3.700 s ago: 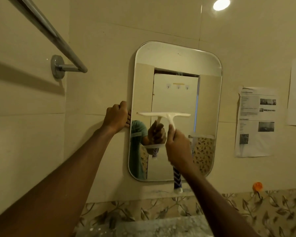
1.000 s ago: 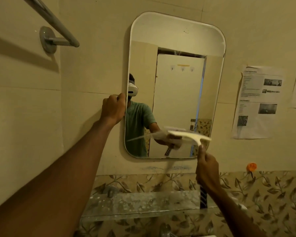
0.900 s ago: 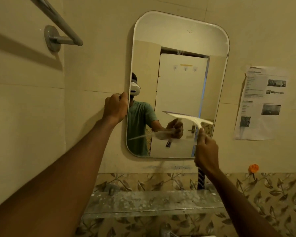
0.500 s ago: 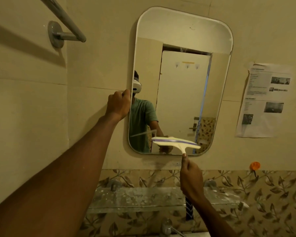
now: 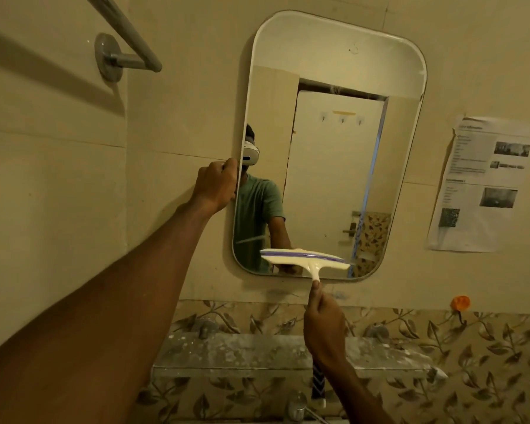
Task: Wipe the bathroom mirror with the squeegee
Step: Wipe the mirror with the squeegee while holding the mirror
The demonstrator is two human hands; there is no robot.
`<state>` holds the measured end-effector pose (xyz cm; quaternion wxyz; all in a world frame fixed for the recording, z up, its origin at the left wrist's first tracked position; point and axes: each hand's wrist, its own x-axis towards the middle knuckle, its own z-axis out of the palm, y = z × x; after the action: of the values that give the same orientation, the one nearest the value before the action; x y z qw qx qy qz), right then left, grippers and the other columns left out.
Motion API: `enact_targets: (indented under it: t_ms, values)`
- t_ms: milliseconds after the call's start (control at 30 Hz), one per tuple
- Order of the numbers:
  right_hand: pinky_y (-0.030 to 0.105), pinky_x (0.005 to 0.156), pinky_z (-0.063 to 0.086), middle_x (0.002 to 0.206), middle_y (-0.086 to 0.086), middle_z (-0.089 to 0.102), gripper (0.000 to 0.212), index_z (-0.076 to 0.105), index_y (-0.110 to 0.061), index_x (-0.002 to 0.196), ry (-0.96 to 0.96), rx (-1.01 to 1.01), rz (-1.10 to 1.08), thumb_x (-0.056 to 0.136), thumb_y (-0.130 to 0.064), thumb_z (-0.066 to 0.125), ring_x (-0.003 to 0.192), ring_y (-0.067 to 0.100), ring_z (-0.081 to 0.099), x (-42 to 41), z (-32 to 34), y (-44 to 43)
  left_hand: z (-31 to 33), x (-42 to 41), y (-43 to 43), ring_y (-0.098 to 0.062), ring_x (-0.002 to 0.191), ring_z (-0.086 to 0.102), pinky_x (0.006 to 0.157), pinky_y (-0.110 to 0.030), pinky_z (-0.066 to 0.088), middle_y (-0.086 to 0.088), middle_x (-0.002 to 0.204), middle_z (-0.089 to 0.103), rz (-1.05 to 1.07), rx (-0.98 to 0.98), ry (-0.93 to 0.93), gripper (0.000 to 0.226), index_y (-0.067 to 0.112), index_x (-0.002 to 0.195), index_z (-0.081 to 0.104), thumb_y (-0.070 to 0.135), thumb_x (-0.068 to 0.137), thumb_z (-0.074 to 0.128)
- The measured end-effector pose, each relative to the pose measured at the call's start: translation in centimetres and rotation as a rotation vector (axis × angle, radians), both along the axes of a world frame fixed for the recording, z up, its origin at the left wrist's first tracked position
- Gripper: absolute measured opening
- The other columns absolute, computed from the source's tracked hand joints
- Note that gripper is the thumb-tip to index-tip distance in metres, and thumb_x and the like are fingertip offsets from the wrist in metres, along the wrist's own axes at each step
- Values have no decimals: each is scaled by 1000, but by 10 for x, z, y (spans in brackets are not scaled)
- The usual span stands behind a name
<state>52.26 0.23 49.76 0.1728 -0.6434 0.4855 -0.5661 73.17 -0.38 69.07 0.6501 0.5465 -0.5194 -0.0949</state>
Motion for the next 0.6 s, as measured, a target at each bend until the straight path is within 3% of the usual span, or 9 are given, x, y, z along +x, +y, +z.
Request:
enact_targets:
  t_ms: [100,267,467,600]
  values:
    - [25,41,34,52,0,43,47,48,-17,62,-45,-33,61,102,-36,32,43,11,37,2,29,-1,0,0,0,-33,82,67,82,-48,59,-21,92,67,11,-4,-5,38,15,75,60,31,98,34]
    - [12,36,29,50,-6,42,48,43,-24,59,0,-185,48,104,-33,30,40,4,37,19,87,-4,0,0,1,-35,85,68,82,-50,58,-22,94,68,19,10,-9,39,22,69,59,38,94,33]
    - [15,35,34,49,-5,48,46,50,-20,62,39,-13,35,101,-37,31,36,5,43,38,2,6,1,4,0,-40,88,66,83,-52,57,-26,91,68,9,25,-19,44,13,73,63,41,88,32]
    - [15,36,32,50,-6,46,46,49,-21,62,27,-22,21,101,-38,32,38,3,44,38,3,16,2,4,4,-38,91,65,84,-52,56,-25,93,68,-4,50,-29,47,14,72,62,47,81,30]
